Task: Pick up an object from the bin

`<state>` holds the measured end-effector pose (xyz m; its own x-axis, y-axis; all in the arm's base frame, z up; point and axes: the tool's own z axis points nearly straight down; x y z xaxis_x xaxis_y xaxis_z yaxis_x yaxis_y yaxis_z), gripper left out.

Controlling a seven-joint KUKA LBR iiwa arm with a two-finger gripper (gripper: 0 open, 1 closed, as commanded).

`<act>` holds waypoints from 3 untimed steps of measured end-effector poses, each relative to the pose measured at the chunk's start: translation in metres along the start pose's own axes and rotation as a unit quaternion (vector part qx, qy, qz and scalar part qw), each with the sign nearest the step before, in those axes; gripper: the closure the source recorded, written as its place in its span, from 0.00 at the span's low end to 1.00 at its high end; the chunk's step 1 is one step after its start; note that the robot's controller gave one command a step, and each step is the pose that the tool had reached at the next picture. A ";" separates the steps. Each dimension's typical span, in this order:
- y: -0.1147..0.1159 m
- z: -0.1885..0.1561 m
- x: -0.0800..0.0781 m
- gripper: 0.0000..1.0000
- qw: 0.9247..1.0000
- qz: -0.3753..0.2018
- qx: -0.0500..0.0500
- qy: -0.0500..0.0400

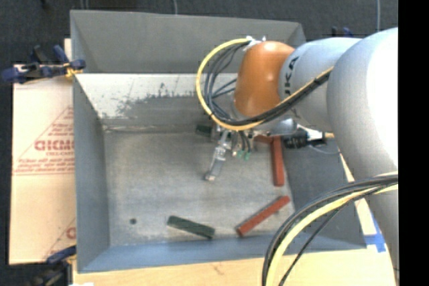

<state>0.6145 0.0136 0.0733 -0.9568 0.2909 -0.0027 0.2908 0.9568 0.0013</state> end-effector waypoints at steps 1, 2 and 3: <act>0.009 0.000 -0.033 0.00 1.000 -0.008 0.001 0.001; -0.013 -0.010 -0.041 1.00 1.000 -0.012 0.001 -0.001; -0.013 -0.010 -0.041 0.00 1.000 -0.013 0.001 -0.001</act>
Offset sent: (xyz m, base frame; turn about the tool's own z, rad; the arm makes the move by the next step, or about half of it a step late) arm 0.0343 -0.0228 0.0086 -0.0243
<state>0.6501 -0.0105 0.0834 -0.9640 0.2658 -0.0047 0.2658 0.9640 -0.0005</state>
